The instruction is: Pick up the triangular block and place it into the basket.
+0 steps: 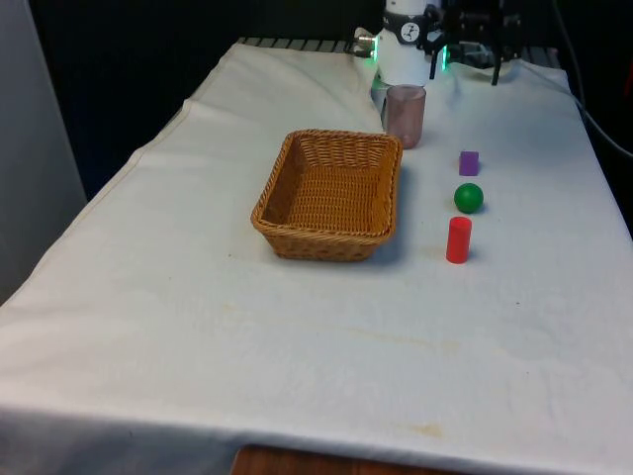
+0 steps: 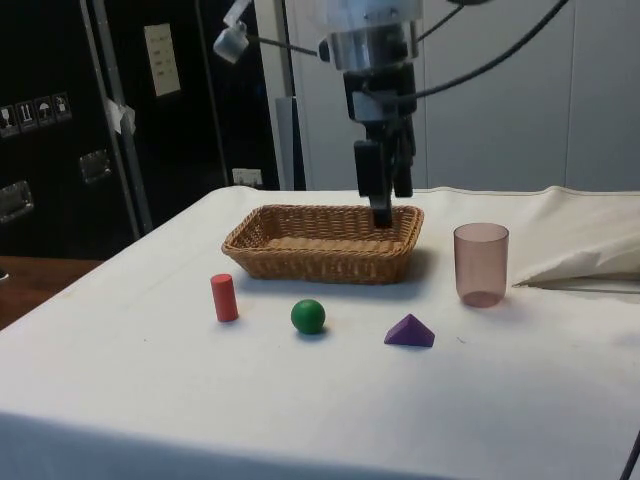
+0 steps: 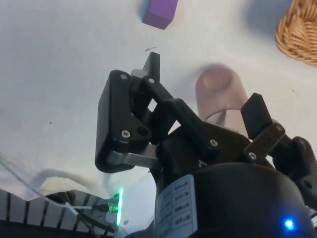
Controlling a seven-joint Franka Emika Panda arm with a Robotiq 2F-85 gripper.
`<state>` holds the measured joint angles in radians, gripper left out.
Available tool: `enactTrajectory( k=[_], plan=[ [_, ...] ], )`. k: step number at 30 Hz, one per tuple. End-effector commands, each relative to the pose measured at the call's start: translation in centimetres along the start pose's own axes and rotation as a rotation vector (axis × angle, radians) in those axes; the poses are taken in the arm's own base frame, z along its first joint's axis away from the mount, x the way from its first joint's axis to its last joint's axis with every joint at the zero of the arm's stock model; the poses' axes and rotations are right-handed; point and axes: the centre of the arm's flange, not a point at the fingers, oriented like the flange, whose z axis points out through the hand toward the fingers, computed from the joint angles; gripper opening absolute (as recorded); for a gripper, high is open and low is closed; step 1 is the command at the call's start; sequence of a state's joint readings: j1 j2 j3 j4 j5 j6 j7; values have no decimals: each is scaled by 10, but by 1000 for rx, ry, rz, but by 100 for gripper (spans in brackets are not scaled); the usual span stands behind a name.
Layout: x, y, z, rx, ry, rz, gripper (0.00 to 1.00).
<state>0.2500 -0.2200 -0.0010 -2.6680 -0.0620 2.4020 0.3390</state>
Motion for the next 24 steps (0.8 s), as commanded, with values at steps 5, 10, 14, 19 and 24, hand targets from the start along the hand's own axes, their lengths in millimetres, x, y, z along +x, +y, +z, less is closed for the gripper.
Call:
enactTrajectory(
  k=[5,10,14,19,24],
  plan=[
    [-6,-7,21,12,-4,21,100],
    [-8,-9,36,22,-9,26,100],
    [-11,-11,48,30,-14,29,100],
    [-14,-14,63,38,-18,28,100],
    [-16,-18,80,47,-23,30,100]
  ],
)
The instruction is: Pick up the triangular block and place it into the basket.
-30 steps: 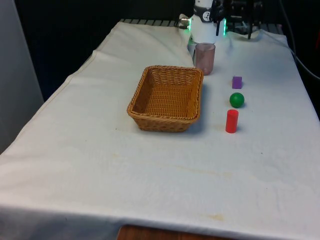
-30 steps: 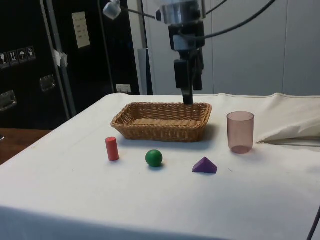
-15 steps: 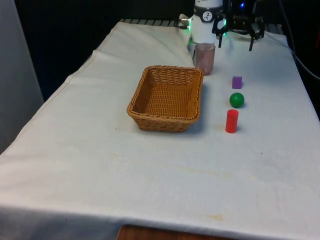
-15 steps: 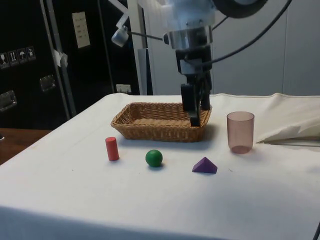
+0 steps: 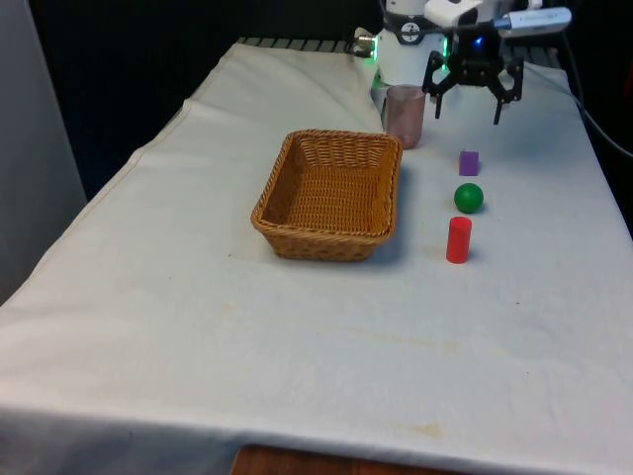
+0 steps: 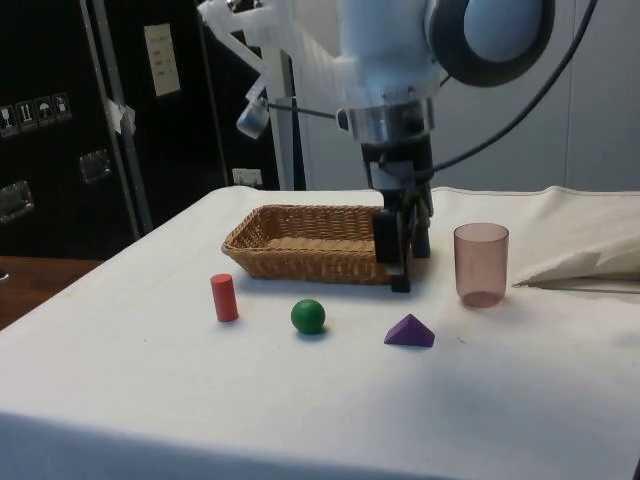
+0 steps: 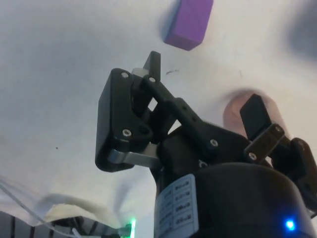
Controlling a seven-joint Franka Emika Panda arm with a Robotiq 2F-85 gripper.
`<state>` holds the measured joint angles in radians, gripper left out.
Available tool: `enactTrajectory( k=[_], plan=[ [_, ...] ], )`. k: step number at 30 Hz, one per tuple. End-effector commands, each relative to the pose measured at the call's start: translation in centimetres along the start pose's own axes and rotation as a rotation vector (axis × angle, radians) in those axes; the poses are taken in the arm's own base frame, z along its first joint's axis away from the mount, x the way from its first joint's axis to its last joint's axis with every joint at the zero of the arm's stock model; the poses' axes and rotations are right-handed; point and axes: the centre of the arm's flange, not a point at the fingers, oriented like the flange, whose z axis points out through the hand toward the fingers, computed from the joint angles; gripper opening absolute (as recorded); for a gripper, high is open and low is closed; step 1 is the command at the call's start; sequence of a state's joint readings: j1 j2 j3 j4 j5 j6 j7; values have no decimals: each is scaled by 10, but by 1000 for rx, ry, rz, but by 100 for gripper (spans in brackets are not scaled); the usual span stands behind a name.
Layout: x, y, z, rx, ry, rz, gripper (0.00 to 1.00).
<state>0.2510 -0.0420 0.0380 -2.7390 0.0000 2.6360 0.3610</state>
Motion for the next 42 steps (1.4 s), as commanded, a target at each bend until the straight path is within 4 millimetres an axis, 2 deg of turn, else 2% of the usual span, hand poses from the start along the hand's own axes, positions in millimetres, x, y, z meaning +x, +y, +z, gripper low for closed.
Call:
enactTrajectory(
  k=[1,16,19,27,39,42],
  plan=[
    [0,-1,2,2,0,1,100],
    [0,-11,37,38,14,11,100],
    [0,-8,37,24,10,9,100],
    [0,-16,53,42,20,9,100],
    [2,-17,60,39,21,8,100],
    [2,-16,61,38,21,8,86]
  ],
)
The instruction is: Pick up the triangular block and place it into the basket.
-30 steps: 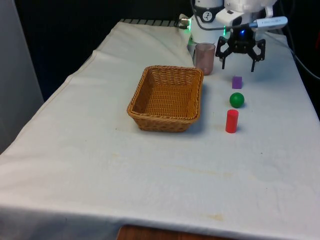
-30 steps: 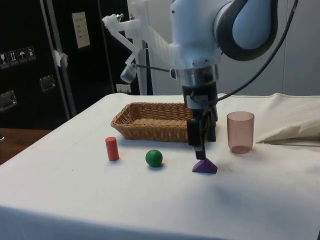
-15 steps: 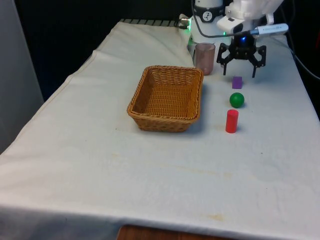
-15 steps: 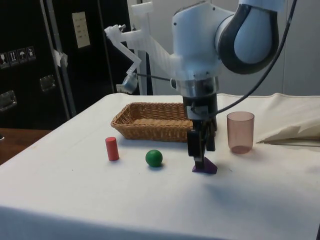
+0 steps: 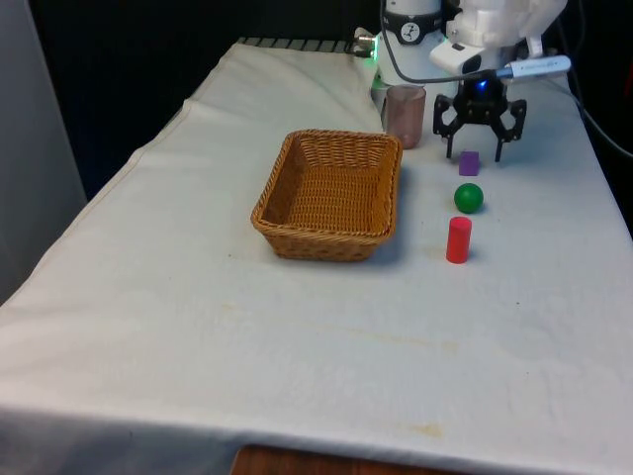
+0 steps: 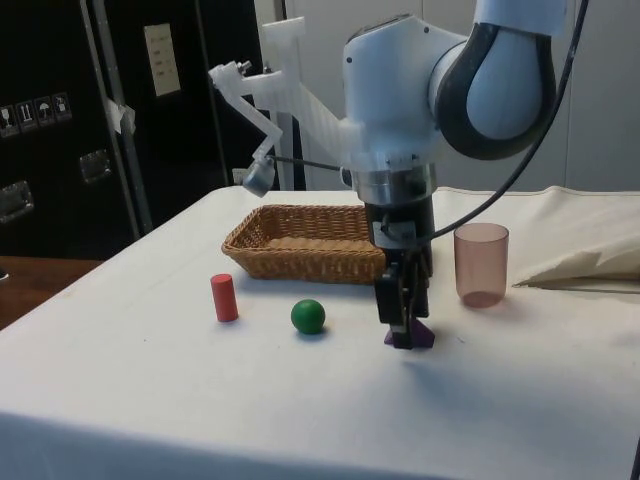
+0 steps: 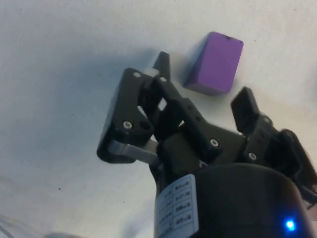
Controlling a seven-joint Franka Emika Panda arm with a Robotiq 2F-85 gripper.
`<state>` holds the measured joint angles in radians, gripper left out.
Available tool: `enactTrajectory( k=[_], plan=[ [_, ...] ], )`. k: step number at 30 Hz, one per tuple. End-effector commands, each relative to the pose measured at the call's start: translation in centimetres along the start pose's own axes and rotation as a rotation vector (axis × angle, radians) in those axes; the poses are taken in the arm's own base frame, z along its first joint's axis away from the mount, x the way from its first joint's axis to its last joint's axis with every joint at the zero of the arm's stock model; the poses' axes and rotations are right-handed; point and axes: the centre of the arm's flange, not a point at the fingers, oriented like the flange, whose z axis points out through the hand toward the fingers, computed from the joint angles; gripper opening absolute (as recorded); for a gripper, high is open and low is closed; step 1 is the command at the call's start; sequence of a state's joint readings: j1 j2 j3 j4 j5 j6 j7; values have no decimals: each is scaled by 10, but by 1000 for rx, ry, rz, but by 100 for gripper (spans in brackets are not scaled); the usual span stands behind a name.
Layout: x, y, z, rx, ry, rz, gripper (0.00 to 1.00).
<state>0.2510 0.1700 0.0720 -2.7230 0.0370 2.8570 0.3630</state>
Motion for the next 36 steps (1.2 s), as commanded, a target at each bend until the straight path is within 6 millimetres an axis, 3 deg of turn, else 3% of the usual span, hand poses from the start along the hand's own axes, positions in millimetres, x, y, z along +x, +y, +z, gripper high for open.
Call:
enactTrajectory(
  k=[1,4,5,6,11,15,20,21,36],
  plan=[
    [0,-2,2,7,5,5,81],
    [0,0,1,-1,-2,1,65],
    [1,-1,2,7,5,6,65],
    [1,-1,2,7,5,6,56],
    [0,-2,2,6,5,5,33],
    [1,-1,0,6,6,6,33],
    [7,-1,-17,7,19,7,33],
    [7,-2,-11,7,20,3,33],
    [31,3,-71,10,47,13,33]
  ],
)
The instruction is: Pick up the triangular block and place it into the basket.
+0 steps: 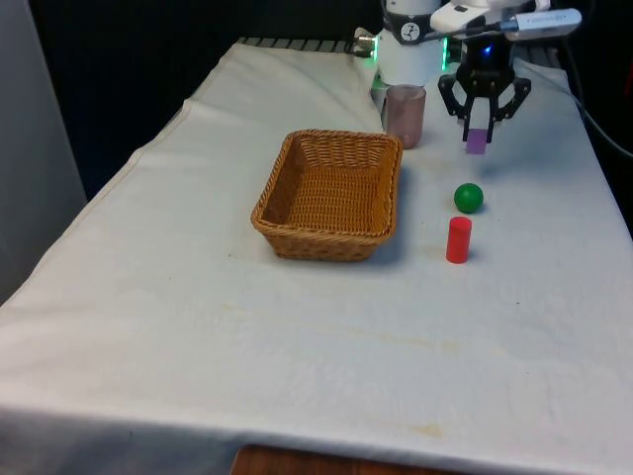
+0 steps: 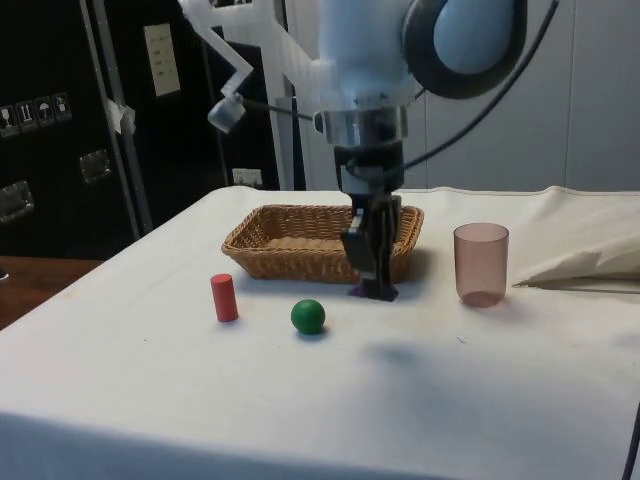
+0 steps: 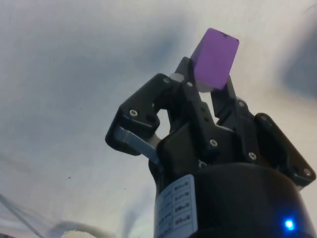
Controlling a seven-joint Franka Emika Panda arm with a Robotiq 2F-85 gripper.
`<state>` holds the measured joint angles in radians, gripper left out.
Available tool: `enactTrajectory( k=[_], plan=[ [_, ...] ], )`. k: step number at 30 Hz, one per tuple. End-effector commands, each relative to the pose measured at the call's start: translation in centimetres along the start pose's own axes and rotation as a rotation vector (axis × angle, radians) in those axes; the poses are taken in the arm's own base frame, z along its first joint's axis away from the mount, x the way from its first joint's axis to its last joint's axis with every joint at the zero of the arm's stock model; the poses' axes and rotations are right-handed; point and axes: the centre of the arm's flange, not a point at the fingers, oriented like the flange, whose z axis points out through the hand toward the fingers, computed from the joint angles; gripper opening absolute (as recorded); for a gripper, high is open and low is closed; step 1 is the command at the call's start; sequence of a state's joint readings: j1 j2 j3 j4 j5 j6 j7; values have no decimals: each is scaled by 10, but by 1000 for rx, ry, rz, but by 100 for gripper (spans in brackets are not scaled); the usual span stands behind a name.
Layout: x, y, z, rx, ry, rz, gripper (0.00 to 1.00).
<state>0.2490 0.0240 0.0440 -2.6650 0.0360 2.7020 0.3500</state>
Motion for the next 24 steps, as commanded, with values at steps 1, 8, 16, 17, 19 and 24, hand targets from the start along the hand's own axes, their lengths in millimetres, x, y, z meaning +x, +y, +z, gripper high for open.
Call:
enactTrajectory(
  k=[1,8,16,17,19,24],
  plan=[
    [2,1,-3,0,0,2,33],
    [17,3,-28,1,14,5,33],
    [37,7,-52,7,34,11,33],
    [40,8,-54,7,34,10,33],
    [44,10,-57,6,37,12,33],
    [55,17,-64,7,43,11,33]
  ],
)
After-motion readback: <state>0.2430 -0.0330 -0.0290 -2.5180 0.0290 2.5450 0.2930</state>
